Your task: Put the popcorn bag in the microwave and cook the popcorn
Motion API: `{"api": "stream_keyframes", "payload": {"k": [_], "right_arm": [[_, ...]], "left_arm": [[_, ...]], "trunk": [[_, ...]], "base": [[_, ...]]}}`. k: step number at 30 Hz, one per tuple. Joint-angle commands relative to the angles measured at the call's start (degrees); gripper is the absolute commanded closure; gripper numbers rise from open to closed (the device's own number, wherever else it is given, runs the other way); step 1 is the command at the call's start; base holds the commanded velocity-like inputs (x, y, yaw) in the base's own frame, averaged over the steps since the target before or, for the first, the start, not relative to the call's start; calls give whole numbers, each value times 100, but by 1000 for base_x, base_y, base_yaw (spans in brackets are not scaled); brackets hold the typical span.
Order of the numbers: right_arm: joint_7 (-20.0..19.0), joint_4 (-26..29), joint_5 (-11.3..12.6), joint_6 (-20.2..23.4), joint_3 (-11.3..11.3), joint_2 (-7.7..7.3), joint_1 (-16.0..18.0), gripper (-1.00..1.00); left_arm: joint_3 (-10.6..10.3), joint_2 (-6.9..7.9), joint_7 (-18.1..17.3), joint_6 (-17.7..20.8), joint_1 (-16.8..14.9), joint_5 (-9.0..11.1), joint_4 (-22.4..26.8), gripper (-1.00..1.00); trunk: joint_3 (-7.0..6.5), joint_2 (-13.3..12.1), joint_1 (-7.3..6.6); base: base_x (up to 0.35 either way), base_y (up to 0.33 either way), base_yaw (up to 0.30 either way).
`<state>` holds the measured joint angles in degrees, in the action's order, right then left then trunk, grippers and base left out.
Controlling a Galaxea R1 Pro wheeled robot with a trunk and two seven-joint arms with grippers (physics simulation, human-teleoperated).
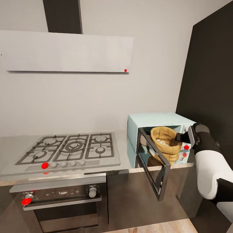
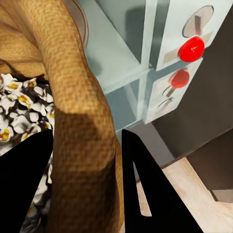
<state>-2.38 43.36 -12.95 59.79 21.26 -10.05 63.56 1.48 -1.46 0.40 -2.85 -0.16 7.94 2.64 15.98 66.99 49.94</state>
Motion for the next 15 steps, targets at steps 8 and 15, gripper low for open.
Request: {"api": "stream_keyframes", "payload": {"k": [8,15], "right_arm": [[-25,5,83,21,10,-1,7,100],[-25,5,82,21,10,-5,7,100]], "left_arm": [[2,5,4,-6,-2,50,0,-100],[1,5,4,-5,0,50,0,-100]], "trunk": [[6,5,0],[6,5,0]], "base": [[158,0,0],[205,0,0]]}}
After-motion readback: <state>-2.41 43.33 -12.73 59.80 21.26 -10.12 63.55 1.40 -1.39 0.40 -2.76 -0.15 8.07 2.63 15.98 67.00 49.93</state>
